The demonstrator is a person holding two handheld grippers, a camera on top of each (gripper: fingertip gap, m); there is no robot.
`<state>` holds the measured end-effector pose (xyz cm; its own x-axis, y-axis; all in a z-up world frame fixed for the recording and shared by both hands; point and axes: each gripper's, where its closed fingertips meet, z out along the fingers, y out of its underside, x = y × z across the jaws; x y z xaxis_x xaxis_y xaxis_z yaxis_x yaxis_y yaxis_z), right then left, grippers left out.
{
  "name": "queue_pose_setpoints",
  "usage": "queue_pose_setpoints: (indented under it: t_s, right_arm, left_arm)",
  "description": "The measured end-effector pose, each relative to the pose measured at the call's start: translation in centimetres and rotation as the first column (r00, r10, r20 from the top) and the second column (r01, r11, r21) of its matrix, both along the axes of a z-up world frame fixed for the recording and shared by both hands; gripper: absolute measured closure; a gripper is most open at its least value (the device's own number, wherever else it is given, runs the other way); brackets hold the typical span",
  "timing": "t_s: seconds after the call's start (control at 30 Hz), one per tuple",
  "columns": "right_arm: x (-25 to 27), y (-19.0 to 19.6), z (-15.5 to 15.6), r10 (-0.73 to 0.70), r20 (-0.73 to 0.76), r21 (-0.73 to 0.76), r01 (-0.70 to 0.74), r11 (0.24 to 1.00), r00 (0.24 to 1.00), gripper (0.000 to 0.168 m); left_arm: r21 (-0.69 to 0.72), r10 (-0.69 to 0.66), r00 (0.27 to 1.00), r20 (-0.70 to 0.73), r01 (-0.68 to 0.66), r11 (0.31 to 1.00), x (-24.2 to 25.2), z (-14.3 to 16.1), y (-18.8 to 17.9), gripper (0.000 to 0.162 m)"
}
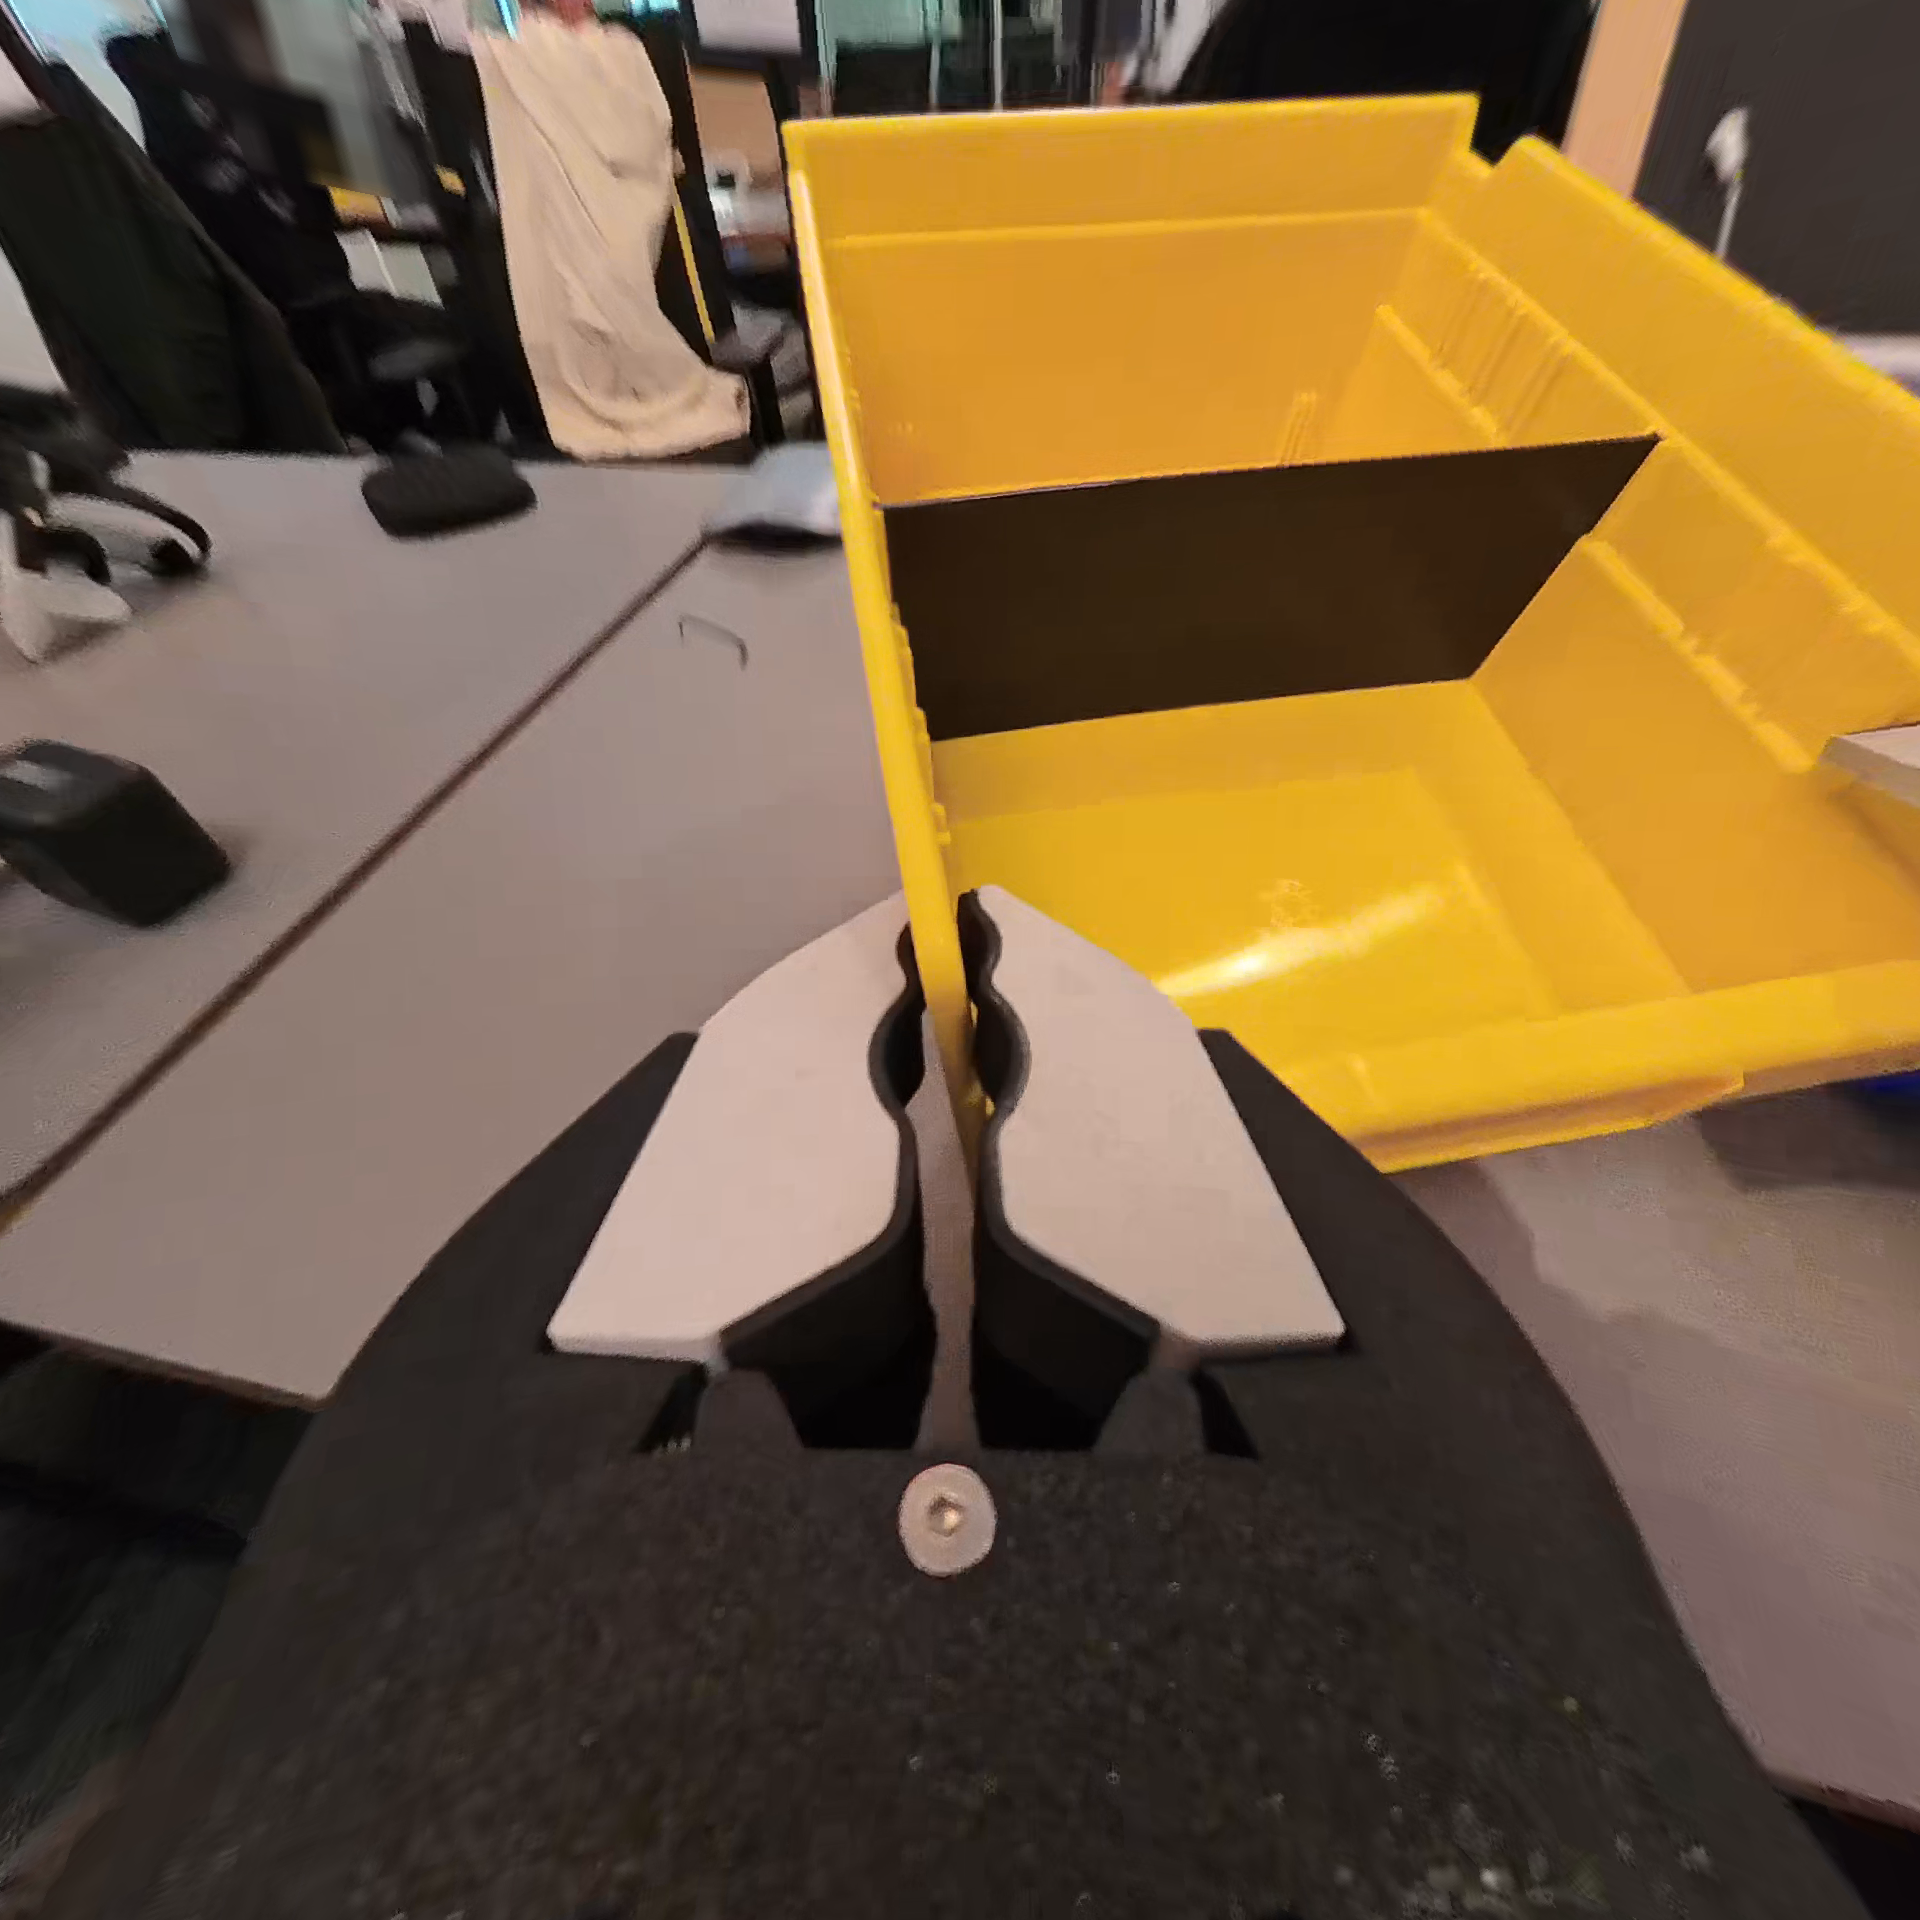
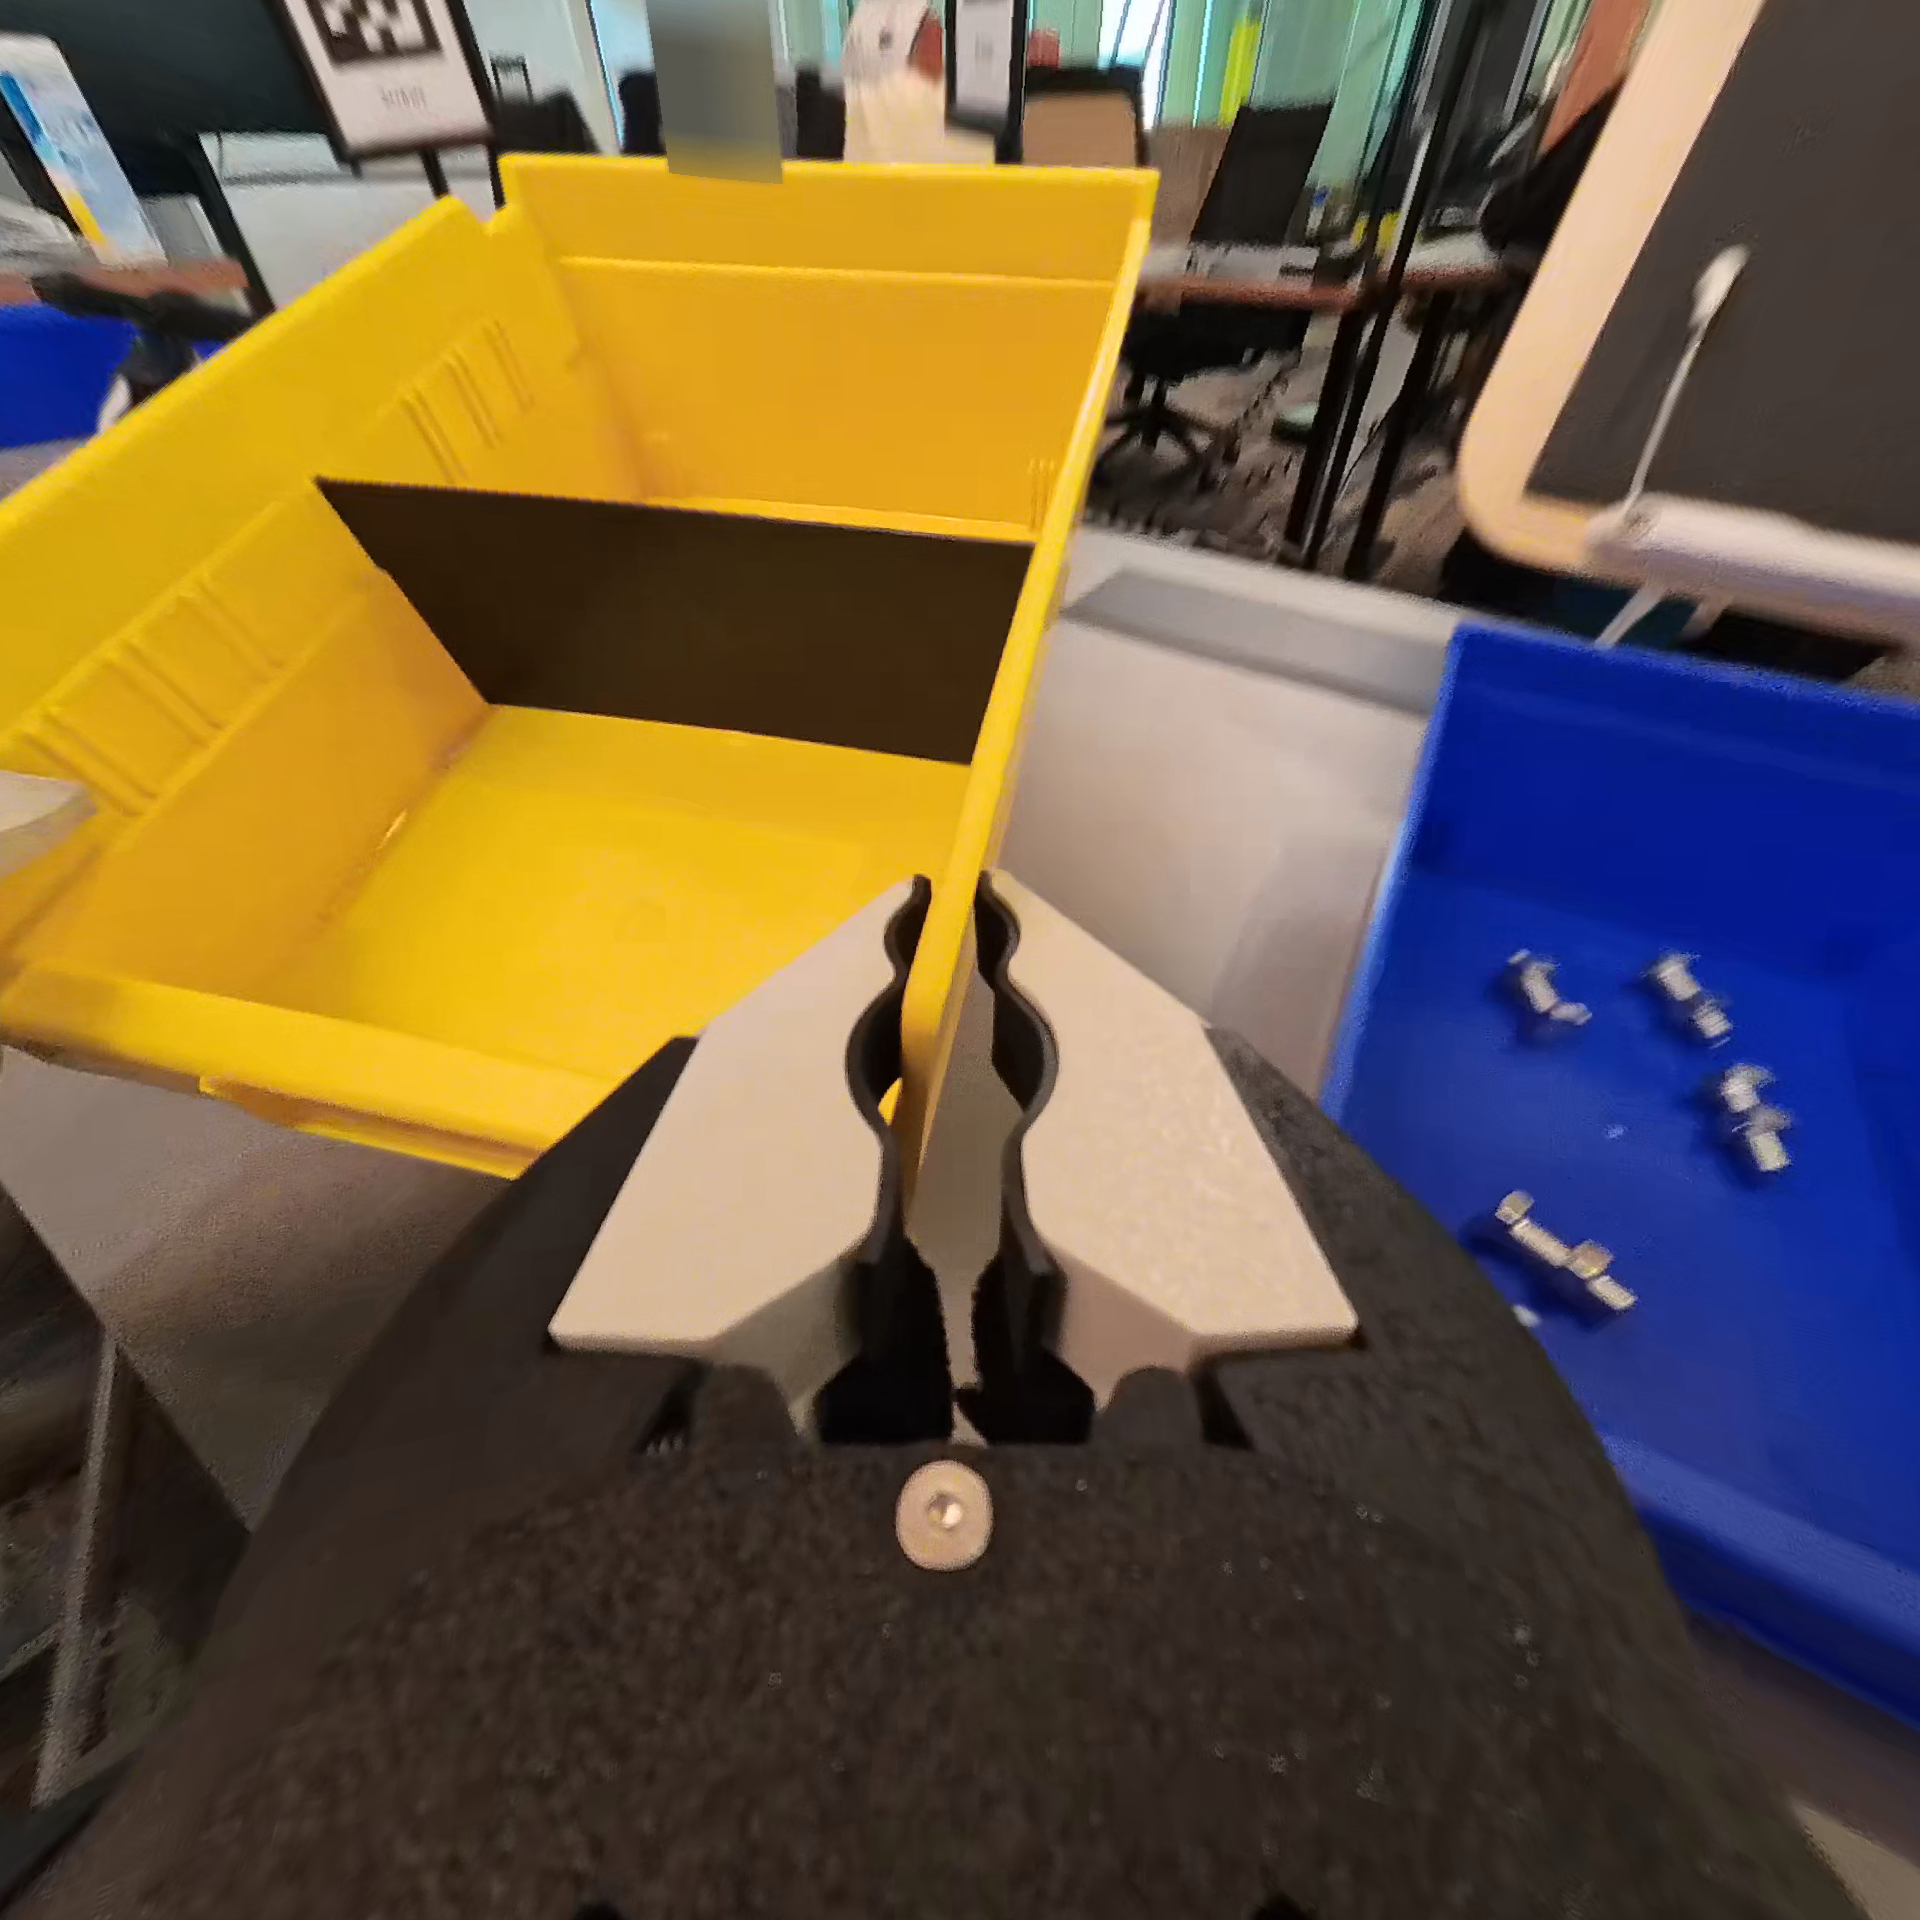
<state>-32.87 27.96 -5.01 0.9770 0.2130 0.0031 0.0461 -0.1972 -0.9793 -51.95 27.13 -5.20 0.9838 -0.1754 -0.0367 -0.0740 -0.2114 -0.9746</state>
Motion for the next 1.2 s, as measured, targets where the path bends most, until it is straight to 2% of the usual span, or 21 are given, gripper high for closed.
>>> queue_pose_setpoints:
  t_s: [0.03, 0.2, 0.33, 0.43, 0.57, 0.67, 0.77, 0.9, 0.97, 1.1, 1.2]
  right_arm:
    - [0.6, -0.3, 1.4, -0.010, 0.008, 0.034, 0.009, 0.999, 1.000, 0.161]
    - [7.5, -1.9, 8.7, -0.146, 0.041, 0.207, 0.135, 0.969, 0.988, 0.162]
    - [17.7, -4.2, 13.2, -0.336, 0.057, 0.295, 0.305, 0.905, 0.940, 0.164]
    - [26.7, -6.3, 14.0, -0.472, 0.053, 0.295, 0.438, 0.849, 0.880, 0.164]
    - [38.3, -9.8, 10.5, -0.622, -0.020, 0.175, 0.616, 0.768, 0.783, 0.164]
    - [45.3, -12.8, 6.2, -0.679, -0.046, 0.052, 0.680, 0.731, 0.733, 0.165]
    - [50.4, -15.2, 1.9, -0.698, -0.045, -0.059, 0.696, 0.716, 0.715, 0.164]
    - [54.4, -17.2, -3.8, -0.675, 0.006, -0.197, 0.662, 0.723, 0.738, 0.165]
    - [55.2, -17.7, -6.0, -0.666, 0.038, -0.265, 0.650, 0.713, 0.745, 0.165]
    - [56.1, -17.5, -7.6, -0.669, -0.029, -0.290, 0.634, 0.716, 0.742, 0.164]
    - [57.1, -16.9, -8.1, -0.680, -0.019, -0.293, 0.646, 0.705, 0.733, 0.161]
  left_arm:
    - [0.033, -0.007, 1.000, 0.005, 0.007, 0.999, 0.6, 1.4, 0.0, 0.159]
    - [0.205, -0.134, 0.991, 0.017, 0.128, 0.970, 7.6, 8.3, 0.7, 0.159]
    - [0.283, -0.297, 0.955, -0.001, 0.285, 0.916, 18.2, 11.7, 1.5, 0.158]
    - [0.245, -0.411, 0.911, 0.004, 0.398, 0.884, 27.8, 12.2, 1.7, 0.157]
    - [0.196, -0.535, 0.844, -0.042, 0.532, 0.824, 40.3, 10.6, 0.4, 0.158]
    - [0.098, -0.613, 0.787, -0.067, 0.617, 0.781, 47.8, 7.0, -1.6, 0.157]
    - [0.010, -0.657, 0.751, -0.067, 0.659, 0.752, 52.9, 2.5, -4.2, 0.156]
    - [-0.125, -0.704, 0.708, -0.058, 0.694, 0.709, 56.7, -4.2, -6.5, 0.153]
    - [-0.188, -0.715, 0.698, -0.047, 0.696, 0.693, 57.3, -6.4, -7.4, 0.152]
    - [-0.210, -0.733, 0.677, -0.067, 0.709, 0.673, 57.4, -7.7, -9.6, 0.146]
    - [-0.189, -0.751, 0.654, -0.091, 0.729, 0.658, 57.8, -8.1, -10.4, 0.140]
